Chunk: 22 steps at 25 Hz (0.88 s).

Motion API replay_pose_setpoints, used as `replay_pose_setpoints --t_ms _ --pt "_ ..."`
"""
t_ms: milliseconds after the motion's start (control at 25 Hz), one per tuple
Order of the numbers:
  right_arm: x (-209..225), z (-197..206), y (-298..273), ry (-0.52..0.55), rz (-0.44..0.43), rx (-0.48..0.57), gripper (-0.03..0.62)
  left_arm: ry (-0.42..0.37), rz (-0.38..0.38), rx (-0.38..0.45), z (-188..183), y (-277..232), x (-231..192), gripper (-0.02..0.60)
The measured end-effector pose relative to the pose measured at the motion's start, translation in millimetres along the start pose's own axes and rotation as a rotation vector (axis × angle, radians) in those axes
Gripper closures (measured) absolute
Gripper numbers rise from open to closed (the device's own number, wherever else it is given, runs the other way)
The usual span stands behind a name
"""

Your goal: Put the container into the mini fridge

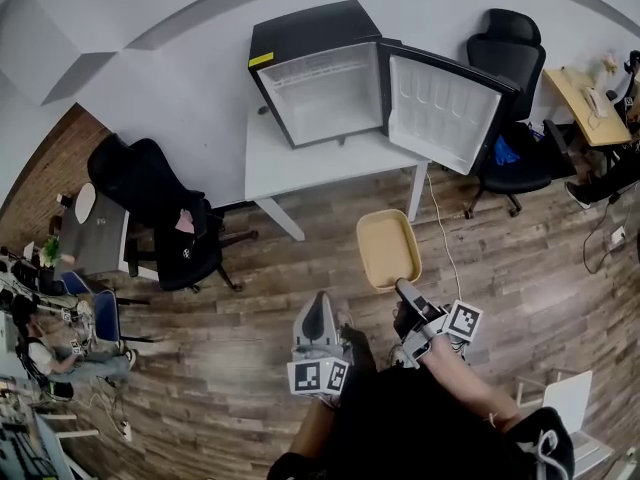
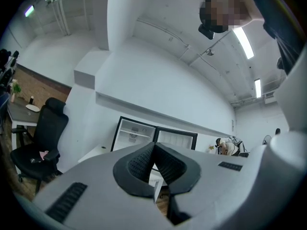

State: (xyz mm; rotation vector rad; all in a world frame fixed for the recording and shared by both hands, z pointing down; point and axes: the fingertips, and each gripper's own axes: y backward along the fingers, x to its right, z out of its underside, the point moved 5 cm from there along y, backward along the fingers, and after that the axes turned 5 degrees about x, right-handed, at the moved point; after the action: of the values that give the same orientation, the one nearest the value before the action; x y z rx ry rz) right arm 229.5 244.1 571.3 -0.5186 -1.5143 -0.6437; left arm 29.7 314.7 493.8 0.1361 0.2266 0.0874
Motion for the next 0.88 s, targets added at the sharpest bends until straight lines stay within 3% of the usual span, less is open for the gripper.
replay_pose_setpoints --t_ms 280,600,760,880 --pt "4.6 -15.5 -70.9 0.009 0.000 0.023 0.373 0.027 0.011 0.004 8.3 -64.4 -47.5 0.560" --pt "5.7 -24.3 -180.9 0.027 0.019 0.090 0.373 0.049 0.091 0.000 -3.9 -161.8 -126.0 0.558" --pt "5.6 -28.2 -223.8 0.028 0.017 0.136 0.373 0.091 0.086 -0.016 -1.6 -194.0 -169.7 0.558" --pt "8.2 -32.9 -257.3 0.021 0.016 0.162 0.373 0.066 0.102 -0.019 -3.4 -220.7 -194.1 0.558"
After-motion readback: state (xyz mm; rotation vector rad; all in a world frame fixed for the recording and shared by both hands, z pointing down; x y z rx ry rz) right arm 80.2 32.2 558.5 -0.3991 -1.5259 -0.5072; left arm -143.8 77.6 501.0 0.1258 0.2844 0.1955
